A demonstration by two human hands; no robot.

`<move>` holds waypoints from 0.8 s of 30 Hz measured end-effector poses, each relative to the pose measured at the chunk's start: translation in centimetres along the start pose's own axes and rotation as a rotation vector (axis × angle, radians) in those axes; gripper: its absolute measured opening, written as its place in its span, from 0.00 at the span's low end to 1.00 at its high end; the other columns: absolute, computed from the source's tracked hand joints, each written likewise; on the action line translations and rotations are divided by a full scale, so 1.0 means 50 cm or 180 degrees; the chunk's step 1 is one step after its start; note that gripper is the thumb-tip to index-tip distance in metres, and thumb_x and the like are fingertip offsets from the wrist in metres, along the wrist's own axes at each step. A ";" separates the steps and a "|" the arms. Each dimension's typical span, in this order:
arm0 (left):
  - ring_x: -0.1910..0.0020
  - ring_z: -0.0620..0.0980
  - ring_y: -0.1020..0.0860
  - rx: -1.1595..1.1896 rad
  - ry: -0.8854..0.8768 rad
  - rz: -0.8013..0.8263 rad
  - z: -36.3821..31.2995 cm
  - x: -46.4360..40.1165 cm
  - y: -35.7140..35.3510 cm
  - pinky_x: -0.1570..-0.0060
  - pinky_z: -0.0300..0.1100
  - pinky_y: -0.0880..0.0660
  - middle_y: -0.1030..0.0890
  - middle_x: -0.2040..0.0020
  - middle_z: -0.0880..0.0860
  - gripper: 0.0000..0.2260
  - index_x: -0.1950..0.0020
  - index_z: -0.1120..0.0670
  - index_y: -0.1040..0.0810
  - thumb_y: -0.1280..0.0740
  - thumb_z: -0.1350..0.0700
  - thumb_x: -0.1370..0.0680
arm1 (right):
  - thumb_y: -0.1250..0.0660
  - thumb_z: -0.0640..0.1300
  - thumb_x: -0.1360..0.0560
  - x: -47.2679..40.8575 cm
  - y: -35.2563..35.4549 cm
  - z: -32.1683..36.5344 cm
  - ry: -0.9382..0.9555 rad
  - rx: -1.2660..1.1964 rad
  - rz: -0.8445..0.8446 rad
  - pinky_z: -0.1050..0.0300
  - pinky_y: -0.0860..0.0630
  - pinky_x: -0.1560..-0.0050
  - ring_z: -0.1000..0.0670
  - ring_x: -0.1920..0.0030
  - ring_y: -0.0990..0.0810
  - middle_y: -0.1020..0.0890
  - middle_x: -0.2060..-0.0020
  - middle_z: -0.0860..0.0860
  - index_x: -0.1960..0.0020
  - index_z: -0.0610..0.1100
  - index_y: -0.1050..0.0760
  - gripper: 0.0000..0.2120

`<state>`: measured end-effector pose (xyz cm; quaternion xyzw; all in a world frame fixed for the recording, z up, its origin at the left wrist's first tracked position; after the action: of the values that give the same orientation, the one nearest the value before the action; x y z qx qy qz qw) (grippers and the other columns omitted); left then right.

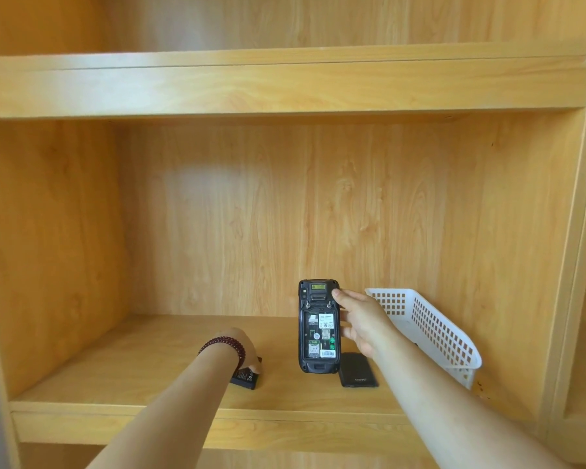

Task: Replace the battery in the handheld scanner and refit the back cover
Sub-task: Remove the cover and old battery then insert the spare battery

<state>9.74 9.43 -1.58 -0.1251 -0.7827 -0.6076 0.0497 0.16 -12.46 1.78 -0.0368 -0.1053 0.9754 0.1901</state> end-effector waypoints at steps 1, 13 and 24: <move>0.56 0.53 0.26 0.0151 -0.0024 0.0155 0.002 -0.001 0.000 0.56 0.41 0.27 0.22 0.51 0.55 0.14 0.66 0.54 0.31 0.29 0.52 0.26 | 0.33 0.43 0.21 0.001 0.000 0.001 -0.0002 0.0003 -0.0003 0.38 0.24 0.37 0.43 0.39 0.20 0.17 0.43 0.44 0.41 0.42 0.22 0.10; 0.65 0.48 0.24 0.3270 -0.1027 -0.0177 -0.044 0.077 0.088 0.68 0.38 0.28 0.18 0.58 0.54 0.03 0.53 0.57 0.22 0.31 0.58 0.23 | 0.34 0.43 0.20 0.002 0.021 0.026 0.0089 -0.0095 -0.0208 0.46 0.20 0.45 0.45 0.46 0.17 0.15 0.48 0.45 0.41 0.41 0.22 0.10; 0.61 0.48 0.21 0.3458 -0.1484 0.0166 -0.121 0.129 0.077 0.58 0.44 0.21 0.17 0.57 0.52 0.02 0.52 0.55 0.20 0.30 0.58 0.23 | 0.34 0.43 0.20 -0.002 0.035 0.044 0.0145 -0.0213 -0.0258 0.49 0.19 0.52 0.47 0.52 0.16 0.14 0.49 0.45 0.39 0.40 0.22 0.12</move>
<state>4.09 5.35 5.08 -0.2311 -0.9687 -0.0747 -0.0518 -0.61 -14.49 3.54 -0.0610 -0.1349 0.9617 0.2305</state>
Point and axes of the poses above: each hand's wrist, its own x-axis away from the middle knuckle, its own y-axis out of the back of the hand, z = x × y, the point moved 4 cm from there along -x, towards the middle knuckle
